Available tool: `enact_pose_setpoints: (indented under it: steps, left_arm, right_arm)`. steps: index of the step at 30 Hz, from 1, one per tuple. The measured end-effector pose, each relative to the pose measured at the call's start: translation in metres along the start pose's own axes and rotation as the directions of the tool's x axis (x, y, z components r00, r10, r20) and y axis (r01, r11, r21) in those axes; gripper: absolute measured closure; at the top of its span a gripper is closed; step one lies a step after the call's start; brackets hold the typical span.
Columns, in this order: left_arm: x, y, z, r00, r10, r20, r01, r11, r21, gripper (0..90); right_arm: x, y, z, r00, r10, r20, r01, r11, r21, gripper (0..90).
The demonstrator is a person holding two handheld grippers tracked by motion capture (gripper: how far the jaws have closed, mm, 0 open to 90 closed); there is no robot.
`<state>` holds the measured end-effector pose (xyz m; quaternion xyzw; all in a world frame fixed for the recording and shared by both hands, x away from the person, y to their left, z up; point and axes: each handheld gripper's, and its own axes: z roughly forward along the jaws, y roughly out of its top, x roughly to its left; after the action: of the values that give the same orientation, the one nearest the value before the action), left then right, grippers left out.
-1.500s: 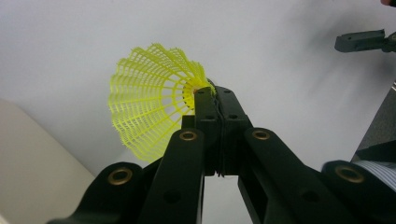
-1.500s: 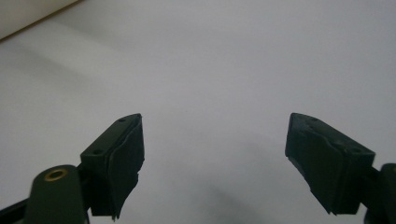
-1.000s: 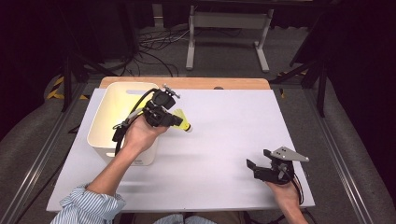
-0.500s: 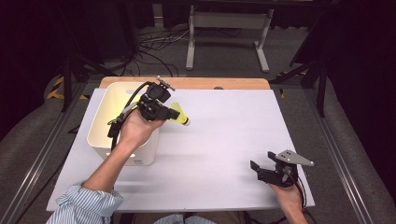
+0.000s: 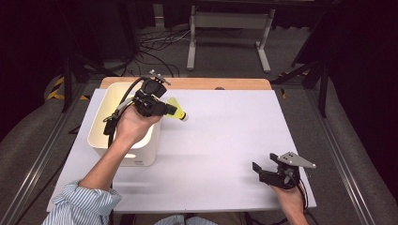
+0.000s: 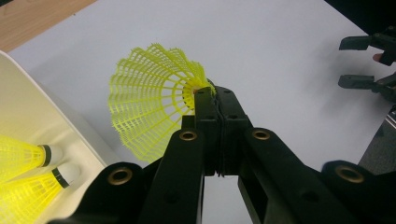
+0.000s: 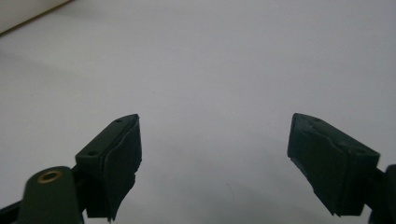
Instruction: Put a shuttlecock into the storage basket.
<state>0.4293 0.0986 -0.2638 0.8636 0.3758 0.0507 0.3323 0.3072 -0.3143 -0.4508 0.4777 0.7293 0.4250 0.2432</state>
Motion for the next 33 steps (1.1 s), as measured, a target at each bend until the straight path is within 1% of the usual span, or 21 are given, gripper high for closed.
enact_pose_setpoints:
  steps: [5,10,11,12,14,16,18,24,28,30,33]
  left_arm:
    - [0.003,0.000,-0.005,1.0000,-0.005,-0.005,0.005,0.9999,-0.012,89.3]
    - [0.007,-0.001,-0.011,0.9997,-0.021,-0.011,0.021,0.9994,-0.028,89.3]
    - [0.008,-0.001,-0.012,0.9997,-0.017,-0.015,0.017,0.9994,-0.032,89.3]
    - [0.008,-0.001,-0.013,0.9996,-0.023,-0.017,0.023,0.9991,-0.036,89.3]
    - [0.010,-0.002,-0.015,0.9994,-0.023,-0.027,0.022,0.9990,-0.040,89.3]
    - [0.012,-0.003,-0.018,0.9989,-0.034,-0.033,0.032,0.9984,-0.046,89.3]
    - [0.014,-0.004,-0.019,0.9985,-0.032,-0.044,0.030,0.9988,-0.040,89.3]
    - [0.021,-0.006,-0.024,0.9972,-0.049,-0.056,0.046,0.9975,-0.054,89.3]
    - [0.028,-0.010,-0.029,0.9947,-0.077,-0.068,0.073,0.9950,-0.068,89.3]
    - [0.030,-0.011,-0.030,0.9944,-0.079,-0.070,0.074,0.9948,-0.070,89.3]
    - [0.033,-0.013,-0.033,0.9927,-0.094,-0.076,0.088,0.9929,-0.080,89.3]
  right_arm:
    - [0.000,-0.001,0.001,1.0000,0.000,0.001,0.000,1.000,0.005,18.0]
    - [0.000,-0.001,0.001,1.0000,0.002,0.002,-0.002,1.000,0.006,18.0]
    - [0.000,-0.001,0.001,1.0000,-0.001,0.003,0.001,1.000,0.007,18.0]
    - [0.000,-0.001,0.001,1.0000,-0.002,0.002,0.002,1.000,0.008,18.0]
    - [0.001,-0.002,0.002,1.0000,-0.005,0.002,0.005,1.000,0.011,18.0]
    - [0.001,-0.002,0.002,1.0000,-0.007,-0.001,0.007,1.000,0.013,18.0]
    - [0.001,-0.002,0.002,1.0000,-0.007,-0.002,0.007,1.000,0.013,18.1]
    - [0.001,-0.002,0.003,1.0000,-0.008,-0.003,0.008,1.000,0.018,18.2]
    - [0.001,-0.002,0.002,1.0000,-0.007,-0.004,0.007,1.000,0.017,18.2]
    - [0.001,-0.002,0.003,1.0000,-0.006,-0.004,0.006,1.000,0.017,18.2]
    - [0.001,-0.002,0.003,0.9999,-0.008,-0.007,0.008,1.000,0.018,18.2]
